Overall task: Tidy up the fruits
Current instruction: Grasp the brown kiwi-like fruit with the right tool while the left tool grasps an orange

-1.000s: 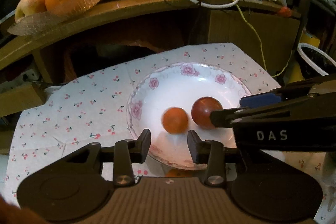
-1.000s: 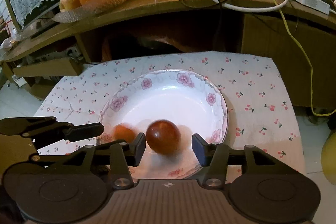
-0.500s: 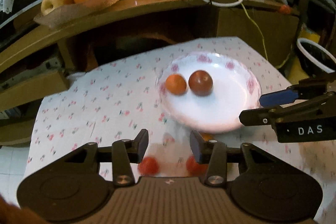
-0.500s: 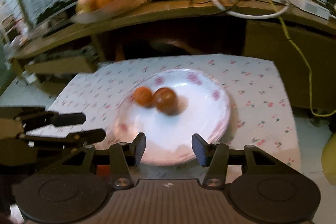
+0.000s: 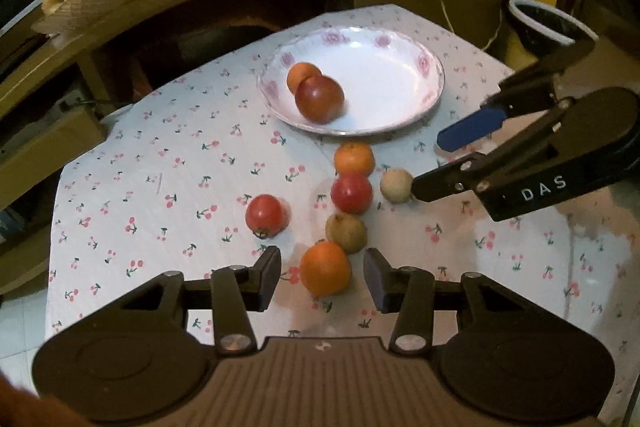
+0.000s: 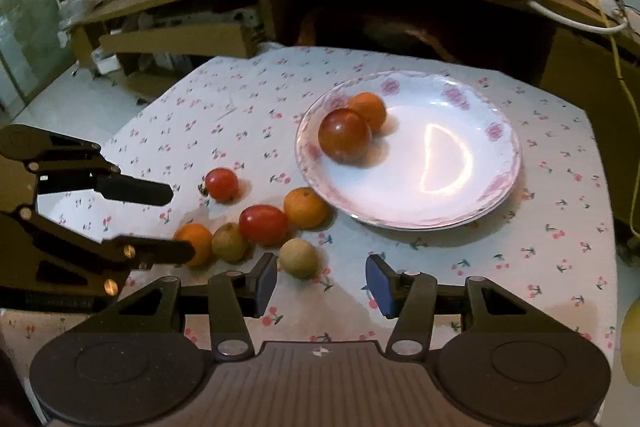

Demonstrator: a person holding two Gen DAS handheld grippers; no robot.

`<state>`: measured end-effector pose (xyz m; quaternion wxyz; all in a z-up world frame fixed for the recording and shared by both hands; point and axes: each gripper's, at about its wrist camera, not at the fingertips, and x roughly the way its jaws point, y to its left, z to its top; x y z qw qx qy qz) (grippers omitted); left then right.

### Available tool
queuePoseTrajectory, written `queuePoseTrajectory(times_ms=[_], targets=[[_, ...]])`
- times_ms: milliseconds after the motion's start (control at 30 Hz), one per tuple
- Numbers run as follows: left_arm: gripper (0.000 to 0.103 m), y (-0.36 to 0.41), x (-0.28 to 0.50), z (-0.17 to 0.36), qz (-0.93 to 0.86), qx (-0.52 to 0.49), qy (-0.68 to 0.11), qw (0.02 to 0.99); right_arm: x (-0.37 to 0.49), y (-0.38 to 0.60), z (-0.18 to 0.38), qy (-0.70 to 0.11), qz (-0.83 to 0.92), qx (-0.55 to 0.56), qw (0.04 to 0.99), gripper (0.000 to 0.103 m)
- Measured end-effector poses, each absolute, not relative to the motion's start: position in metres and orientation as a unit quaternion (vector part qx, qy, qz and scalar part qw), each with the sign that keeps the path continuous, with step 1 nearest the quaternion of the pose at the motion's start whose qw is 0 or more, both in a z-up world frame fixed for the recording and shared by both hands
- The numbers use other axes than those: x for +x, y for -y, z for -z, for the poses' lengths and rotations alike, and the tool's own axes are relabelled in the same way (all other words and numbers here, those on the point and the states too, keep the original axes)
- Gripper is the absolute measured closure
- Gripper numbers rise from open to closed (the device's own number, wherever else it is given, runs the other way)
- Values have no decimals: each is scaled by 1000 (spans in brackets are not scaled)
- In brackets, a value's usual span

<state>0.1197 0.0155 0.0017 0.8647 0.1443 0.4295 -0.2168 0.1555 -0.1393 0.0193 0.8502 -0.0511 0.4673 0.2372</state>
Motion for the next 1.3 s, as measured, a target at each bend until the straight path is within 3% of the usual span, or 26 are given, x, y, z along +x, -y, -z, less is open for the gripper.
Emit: queuePoseTrajectory(times_ms=[700, 867, 933, 1300], targets=[[53, -15, 126, 17, 213, 156, -442, 858, 165, 119, 2, -473, -255, -76, 840, 53], [62, -15, 126, 17, 216, 151, -446, 856, 167, 113, 1, -477, -250, -89, 838, 76], [67, -15, 125, 16, 220, 145, -449, 854, 167, 114, 1, -478, -251, -89, 837, 77], [67, -15, 110, 6, 235, 146, -458, 845, 150, 126, -7, -489, -256, -79, 830, 78]])
